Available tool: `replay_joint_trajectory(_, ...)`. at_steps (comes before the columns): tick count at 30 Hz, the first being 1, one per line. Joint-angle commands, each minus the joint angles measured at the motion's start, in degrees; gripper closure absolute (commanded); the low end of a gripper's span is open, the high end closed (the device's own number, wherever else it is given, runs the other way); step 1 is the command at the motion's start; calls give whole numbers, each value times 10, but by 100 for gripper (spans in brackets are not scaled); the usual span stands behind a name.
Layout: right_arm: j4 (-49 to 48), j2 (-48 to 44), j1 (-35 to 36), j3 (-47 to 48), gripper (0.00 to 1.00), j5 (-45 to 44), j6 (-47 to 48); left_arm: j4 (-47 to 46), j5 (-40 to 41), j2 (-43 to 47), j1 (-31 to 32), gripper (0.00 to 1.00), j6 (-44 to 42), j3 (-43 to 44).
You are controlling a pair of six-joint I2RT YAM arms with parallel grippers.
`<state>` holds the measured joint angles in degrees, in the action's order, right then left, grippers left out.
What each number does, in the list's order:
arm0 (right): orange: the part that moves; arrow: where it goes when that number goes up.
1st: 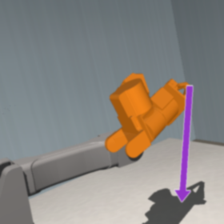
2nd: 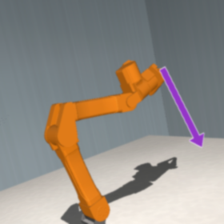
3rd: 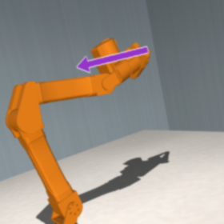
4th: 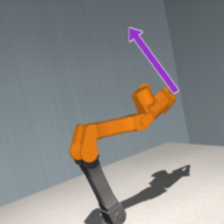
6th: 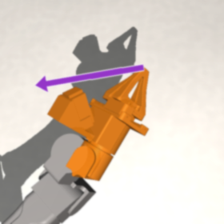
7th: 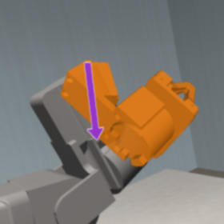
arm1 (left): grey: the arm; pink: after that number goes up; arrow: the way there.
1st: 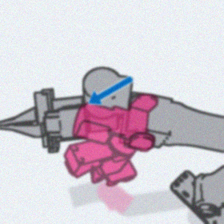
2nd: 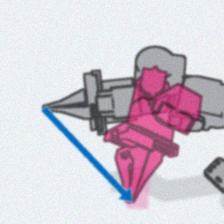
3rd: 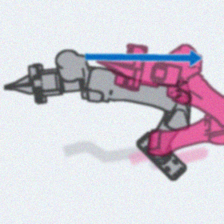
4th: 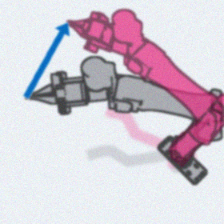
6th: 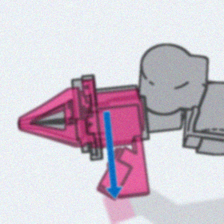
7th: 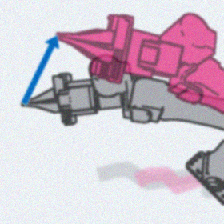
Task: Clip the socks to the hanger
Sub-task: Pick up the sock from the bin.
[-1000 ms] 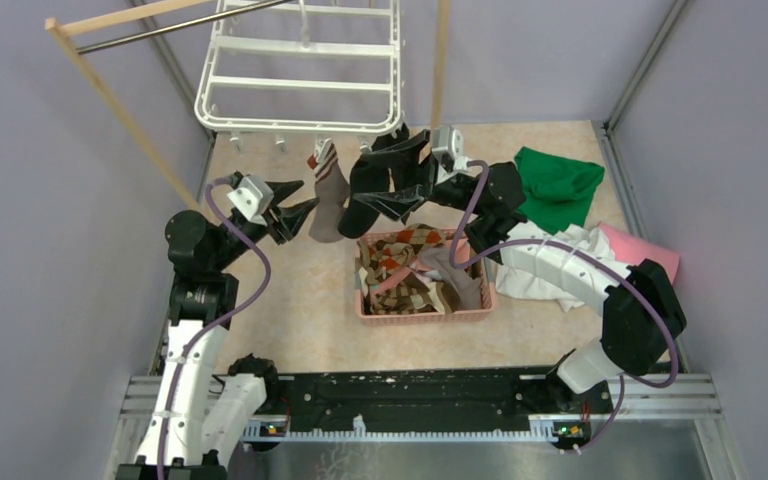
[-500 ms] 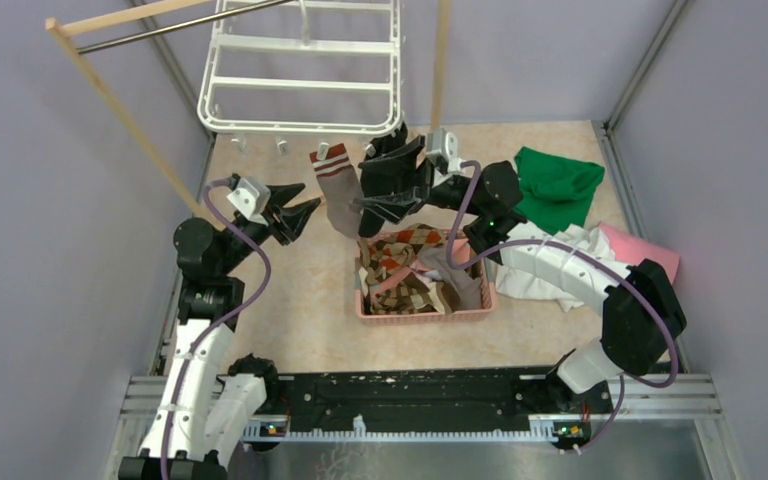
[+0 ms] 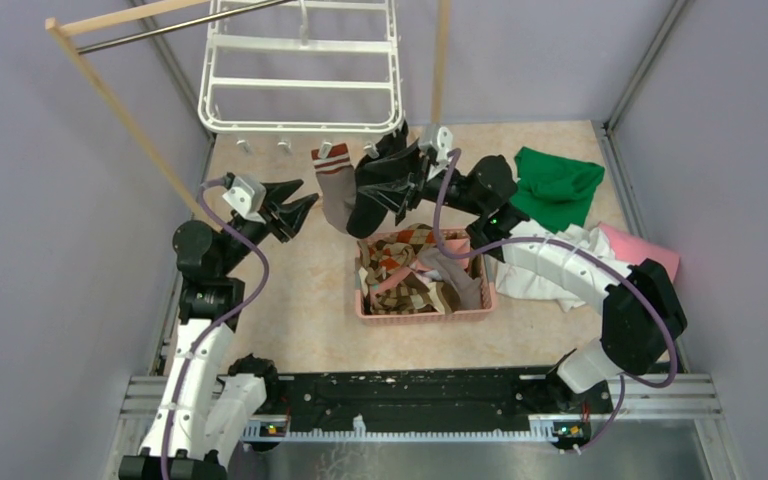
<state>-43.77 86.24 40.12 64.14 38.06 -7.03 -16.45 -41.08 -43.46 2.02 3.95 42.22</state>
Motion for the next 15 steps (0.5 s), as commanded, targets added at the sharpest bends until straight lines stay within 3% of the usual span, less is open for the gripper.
replay_joint_trajectory(1, 44, -14, -10, 20, 55, -37, 26, -6, 9, 32, -2, 51, 10, -13)
replay_joint_trajectory(7, 102, -15, -32, 28, 63, -76, 35, 20, 10, 65, -2, 49, 35, -30)
replay_joint_trajectory(15, 157, -31, -67, 23, 63, -128, 60, 27, 33, 102, -2, 39, 80, -59)
